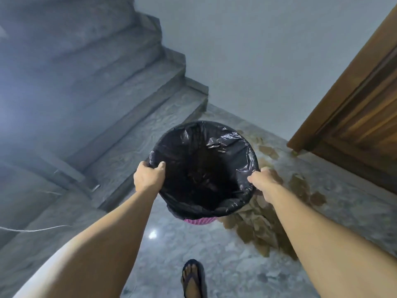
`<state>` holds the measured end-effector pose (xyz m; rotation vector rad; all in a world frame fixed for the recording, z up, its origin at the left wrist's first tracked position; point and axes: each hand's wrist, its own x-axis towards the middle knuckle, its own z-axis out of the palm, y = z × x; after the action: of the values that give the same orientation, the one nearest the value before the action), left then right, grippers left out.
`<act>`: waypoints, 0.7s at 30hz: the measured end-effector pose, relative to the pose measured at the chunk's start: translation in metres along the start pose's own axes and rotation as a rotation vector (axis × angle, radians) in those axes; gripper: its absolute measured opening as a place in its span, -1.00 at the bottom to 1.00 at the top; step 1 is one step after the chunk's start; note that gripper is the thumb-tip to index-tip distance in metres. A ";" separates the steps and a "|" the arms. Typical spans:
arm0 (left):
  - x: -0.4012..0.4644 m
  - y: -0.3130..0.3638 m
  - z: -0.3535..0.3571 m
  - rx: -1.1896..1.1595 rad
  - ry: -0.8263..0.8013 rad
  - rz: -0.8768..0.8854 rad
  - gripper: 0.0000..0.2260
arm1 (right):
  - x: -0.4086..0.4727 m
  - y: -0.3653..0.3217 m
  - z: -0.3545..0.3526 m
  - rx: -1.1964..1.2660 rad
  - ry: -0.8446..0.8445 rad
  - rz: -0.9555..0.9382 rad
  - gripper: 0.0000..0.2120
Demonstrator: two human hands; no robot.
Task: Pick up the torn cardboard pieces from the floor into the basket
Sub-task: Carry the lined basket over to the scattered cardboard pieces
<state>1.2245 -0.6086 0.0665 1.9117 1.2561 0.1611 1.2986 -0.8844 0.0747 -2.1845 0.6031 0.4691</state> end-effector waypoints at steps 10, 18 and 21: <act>0.139 -0.114 0.018 -0.095 0.001 -0.307 -0.93 | 0.082 -0.030 0.175 -0.053 -0.252 -0.060 -0.83; 0.222 -0.210 0.050 0.008 -0.005 -0.340 -0.89 | 0.143 -0.019 0.316 -0.080 -0.411 -0.047 -0.66; 0.249 -0.245 0.068 0.027 0.031 -0.340 -0.91 | 0.166 -0.010 0.360 -0.114 -0.424 -0.088 -0.79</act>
<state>1.2085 -0.4048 -0.2250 1.6936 1.5885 -0.0039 1.3930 -0.6404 -0.2228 -2.1156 0.2531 0.9064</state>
